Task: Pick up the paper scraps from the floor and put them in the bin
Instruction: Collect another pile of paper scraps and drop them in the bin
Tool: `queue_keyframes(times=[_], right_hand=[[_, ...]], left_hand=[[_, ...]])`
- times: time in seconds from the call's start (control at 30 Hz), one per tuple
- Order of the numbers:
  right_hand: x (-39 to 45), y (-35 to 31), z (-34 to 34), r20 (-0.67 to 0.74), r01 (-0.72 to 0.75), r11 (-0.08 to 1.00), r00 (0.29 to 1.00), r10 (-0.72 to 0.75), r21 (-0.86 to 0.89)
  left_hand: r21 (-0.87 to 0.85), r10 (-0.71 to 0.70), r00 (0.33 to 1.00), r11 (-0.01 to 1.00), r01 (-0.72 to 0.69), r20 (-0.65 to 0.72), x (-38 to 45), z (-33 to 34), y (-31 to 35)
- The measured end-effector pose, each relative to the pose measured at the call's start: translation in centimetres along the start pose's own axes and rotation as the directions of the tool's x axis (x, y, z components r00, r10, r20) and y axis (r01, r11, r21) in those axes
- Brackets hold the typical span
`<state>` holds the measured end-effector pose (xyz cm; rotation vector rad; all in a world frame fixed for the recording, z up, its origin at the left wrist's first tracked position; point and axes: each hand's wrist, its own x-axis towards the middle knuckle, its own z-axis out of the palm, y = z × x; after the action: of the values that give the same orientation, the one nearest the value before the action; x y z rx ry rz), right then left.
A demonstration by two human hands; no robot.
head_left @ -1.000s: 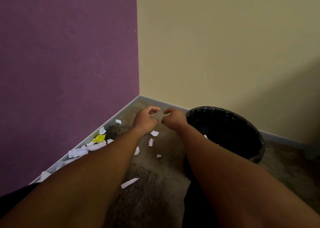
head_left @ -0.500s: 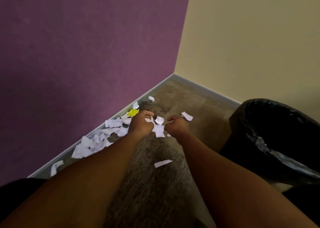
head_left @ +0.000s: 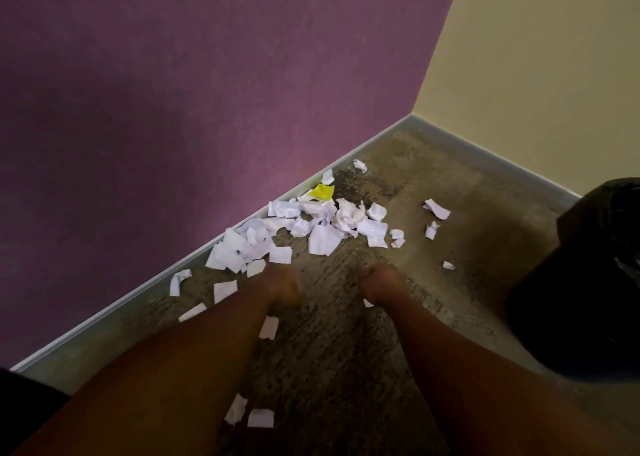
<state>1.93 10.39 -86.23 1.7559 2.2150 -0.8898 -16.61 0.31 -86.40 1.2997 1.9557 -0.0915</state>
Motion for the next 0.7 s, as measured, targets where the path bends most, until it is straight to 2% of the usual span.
queue_keyframes(times=[0.07,0.27,0.43,0.53,0.6,0.7], right_hand=[[0.3,0.2,1.0,0.014,-0.008,1.000,1.000,0.008,-0.029],[1.3,2.4,3.6,0.063,0.018,0.995,0.998,-0.012,-0.100],[0.6,3.6,4.2,0.015,0.049,0.991,0.999,-0.048,-0.127],[1.0,3.5,4.5,-0.001,0.126,0.991,0.992,-0.126,-0.047],[0.7,2.6,4.6,0.048,0.163,0.986,0.986,-0.162,-0.016],[-0.2,0.8,5.4,0.075,0.222,0.974,0.972,-0.225,0.047]], left_hand=[[0.097,-0.005,0.997,0.995,-0.002,0.076,-0.8,0.6,-0.9],[0.091,-0.126,0.976,0.990,0.111,0.180,-2.8,3.2,-4.8],[0.136,-0.193,0.960,0.977,0.167,0.203,-5.5,4.2,-7.8],[0.162,-0.231,0.940,0.967,0.195,0.251,-7.3,4.2,-8.5],[0.165,-0.243,0.926,0.965,0.202,0.289,-8.0,5.0,-8.9],[0.173,-0.235,0.934,0.966,0.193,0.270,-9.1,6.6,-8.8]])
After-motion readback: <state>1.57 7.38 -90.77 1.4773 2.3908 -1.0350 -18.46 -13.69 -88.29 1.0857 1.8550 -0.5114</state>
